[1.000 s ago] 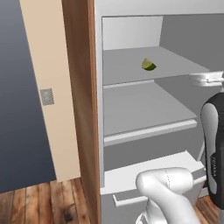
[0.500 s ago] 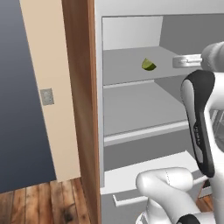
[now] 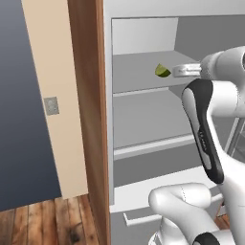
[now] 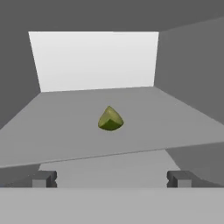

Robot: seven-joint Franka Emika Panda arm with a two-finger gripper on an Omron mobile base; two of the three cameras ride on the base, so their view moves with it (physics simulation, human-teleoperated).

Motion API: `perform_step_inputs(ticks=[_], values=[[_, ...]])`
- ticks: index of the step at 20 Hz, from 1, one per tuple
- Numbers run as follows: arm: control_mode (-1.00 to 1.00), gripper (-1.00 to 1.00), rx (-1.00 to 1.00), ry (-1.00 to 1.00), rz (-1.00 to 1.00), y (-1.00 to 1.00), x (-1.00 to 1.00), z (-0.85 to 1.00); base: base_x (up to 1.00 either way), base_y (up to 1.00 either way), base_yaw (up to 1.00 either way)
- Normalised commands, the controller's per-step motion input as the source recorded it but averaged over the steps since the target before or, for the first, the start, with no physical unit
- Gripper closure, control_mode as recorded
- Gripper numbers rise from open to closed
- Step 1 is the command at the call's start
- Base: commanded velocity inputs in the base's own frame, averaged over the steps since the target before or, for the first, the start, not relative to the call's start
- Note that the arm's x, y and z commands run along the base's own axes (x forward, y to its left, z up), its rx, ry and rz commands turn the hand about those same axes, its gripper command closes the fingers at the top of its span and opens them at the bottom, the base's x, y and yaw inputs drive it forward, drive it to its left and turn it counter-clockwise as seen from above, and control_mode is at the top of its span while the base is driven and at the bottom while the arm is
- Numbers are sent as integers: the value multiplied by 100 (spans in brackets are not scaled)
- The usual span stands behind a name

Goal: There is a bowl on the dining counter. Grab a lemon wedge from the fridge and place it in the bowl. Then get the liquor bottle and glass cup from the cabinet and place them next to the bowl.

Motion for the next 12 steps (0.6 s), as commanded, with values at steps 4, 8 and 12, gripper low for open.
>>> perform_step_inputs(ticks=[4,8,12], values=[[-100,-100,5,0,3,3,61,-11,0,0,0],[-100,-100,4,0,0,0,55,1,0,0,0],[-100,-100,1,3,0,0,41,0,0,0,0]])
